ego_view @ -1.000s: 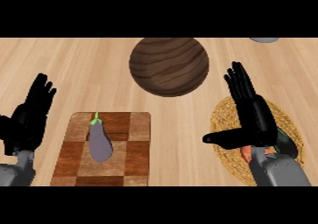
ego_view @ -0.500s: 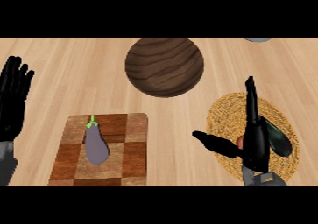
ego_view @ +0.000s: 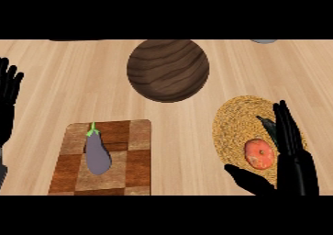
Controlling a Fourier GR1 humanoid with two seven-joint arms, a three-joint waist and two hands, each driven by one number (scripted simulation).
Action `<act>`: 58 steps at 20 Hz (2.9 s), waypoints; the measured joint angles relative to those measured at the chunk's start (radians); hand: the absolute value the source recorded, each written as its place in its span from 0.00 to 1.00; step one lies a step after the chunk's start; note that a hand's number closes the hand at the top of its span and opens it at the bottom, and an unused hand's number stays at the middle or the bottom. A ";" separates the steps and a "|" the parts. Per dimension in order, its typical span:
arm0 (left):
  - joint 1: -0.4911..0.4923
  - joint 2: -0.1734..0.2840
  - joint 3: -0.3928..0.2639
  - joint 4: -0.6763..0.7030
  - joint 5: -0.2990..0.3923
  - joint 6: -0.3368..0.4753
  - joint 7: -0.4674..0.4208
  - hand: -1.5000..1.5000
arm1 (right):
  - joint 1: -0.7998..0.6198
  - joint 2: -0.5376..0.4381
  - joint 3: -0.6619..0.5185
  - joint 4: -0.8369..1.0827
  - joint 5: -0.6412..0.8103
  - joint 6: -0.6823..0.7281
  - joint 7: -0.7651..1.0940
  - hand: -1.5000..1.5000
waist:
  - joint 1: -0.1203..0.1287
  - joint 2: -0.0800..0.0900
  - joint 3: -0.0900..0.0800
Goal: Pick the squash from the placemat and place it in the bowl
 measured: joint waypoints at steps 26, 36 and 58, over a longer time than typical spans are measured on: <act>-0.064 -0.052 0.037 0.081 -0.033 -0.092 -0.026 0.50 | 0.025 -0.007 -0.048 -0.289 -0.048 0.858 0.508 0.00 | 0.043 0.015 0.007; -0.055 -0.081 0.074 0.050 -0.073 -0.115 0.010 0.50 | 0.087 0.036 -0.150 -0.182 -0.069 0.859 0.409 0.00 | 0.044 0.014 0.008; -0.091 -0.178 0.169 0.093 -0.187 -0.188 0.011 0.50 | 0.025 0.084 -0.261 0.129 0.000 0.779 0.141 0.00 | 0.045 0.015 0.008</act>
